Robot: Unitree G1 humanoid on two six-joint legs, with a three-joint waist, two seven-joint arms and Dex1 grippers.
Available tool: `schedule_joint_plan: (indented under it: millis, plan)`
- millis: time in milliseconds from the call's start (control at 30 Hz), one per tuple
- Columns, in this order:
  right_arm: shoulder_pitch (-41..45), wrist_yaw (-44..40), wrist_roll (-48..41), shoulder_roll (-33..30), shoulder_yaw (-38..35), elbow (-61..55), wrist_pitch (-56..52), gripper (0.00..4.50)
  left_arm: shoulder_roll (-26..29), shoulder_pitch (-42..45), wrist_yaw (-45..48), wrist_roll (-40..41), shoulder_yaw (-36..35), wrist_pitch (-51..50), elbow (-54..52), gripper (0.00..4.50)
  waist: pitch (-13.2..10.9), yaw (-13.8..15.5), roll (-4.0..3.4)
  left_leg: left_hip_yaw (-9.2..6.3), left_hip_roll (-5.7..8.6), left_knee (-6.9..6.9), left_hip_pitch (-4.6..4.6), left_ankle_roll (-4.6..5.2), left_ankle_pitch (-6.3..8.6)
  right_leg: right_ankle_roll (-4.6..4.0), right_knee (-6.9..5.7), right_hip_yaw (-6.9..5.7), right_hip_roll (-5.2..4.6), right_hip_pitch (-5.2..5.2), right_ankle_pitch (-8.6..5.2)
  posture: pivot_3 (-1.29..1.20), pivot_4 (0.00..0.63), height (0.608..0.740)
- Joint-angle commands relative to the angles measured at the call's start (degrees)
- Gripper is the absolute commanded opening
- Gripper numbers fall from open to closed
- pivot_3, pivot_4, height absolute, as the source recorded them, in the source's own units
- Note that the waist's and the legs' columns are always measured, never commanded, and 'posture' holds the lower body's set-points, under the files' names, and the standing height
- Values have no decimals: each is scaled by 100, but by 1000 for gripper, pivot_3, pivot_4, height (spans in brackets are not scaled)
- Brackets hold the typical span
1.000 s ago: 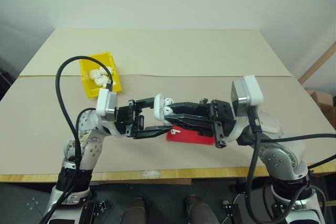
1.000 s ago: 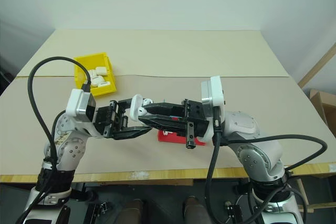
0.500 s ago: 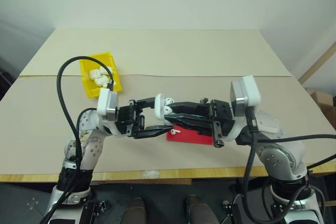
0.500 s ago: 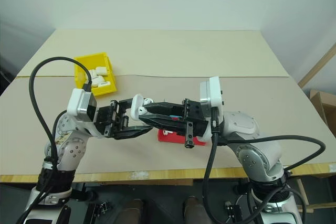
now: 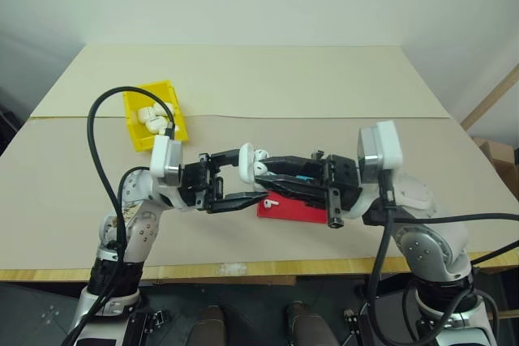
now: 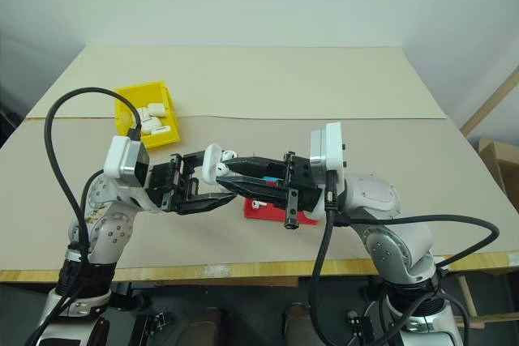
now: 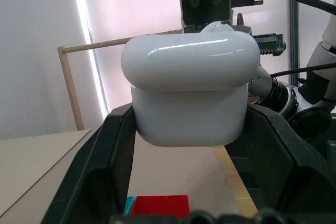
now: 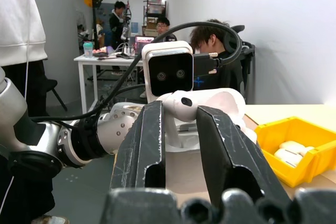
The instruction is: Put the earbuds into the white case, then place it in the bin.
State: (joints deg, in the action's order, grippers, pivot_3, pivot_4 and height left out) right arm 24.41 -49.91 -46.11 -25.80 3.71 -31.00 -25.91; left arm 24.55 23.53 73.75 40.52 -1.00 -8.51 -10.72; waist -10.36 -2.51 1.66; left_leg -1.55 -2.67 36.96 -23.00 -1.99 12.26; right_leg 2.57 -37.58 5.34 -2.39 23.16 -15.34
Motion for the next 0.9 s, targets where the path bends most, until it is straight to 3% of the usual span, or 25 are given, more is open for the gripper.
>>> schedule_joint_plan:
  millis: [33, 400, 533, 733, 833, 900]
  plan:
    - [-27, -28, -8, 1, -33, -164, 91, 1427, -21, -8, 48, 55, -53, 138, -145, 2819, 0, 1, 0, 0, 0, 0, 0, 0, 0, 0, 0, 0, 0, 0, 0, 0, 150, 740]
    - [-3, -237, -456, -105, -533, -46, 103, 1427, -23, -72, 128, 13, -60, 220, -59, 2819, 0, 2, 0, 0, 0, 0, 0, 0, 0, 0, 0, 0, 0, 0, 0, 0, 150, 740]
    - [502, -455, -649, -527, -992, 428, -27, 1427, 12, 72, 192, 2, -95, 218, 135, 2819, 0, 4, 0, 1, 1, 2, 0, 0, 0, 0, 0, 1, -1, -2, 1, 0, 150, 740]
    - [1823, -969, -216, -1278, -871, 1481, -235, 1427, 58, 566, 338, -201, -116, 396, 693, 2819, -1, -12, -1, 1, 1, 0, 4, 1, 0, -1, -1, 0, 1, -1, 1, 0, 150, 740]
    - [2360, -1175, -4, -1424, -622, 1768, -407, 843, 41, 708, 297, -272, -91, 396, 782, 2819, -1, -12, -1, 1, 1, 0, -6, 3, 1, 0, 3, 0, 1, 6, 1, 0, 150, 740]
    - [2747, -1088, 135, -1359, -407, 1847, -594, 195, -10, 752, 224, -311, -43, 370, 764, 2819, -1, -9, -2, -2, 0, 0, -13, 4, 2, -1, 4, -4, 1, 10, 1, 0, 150, 740]
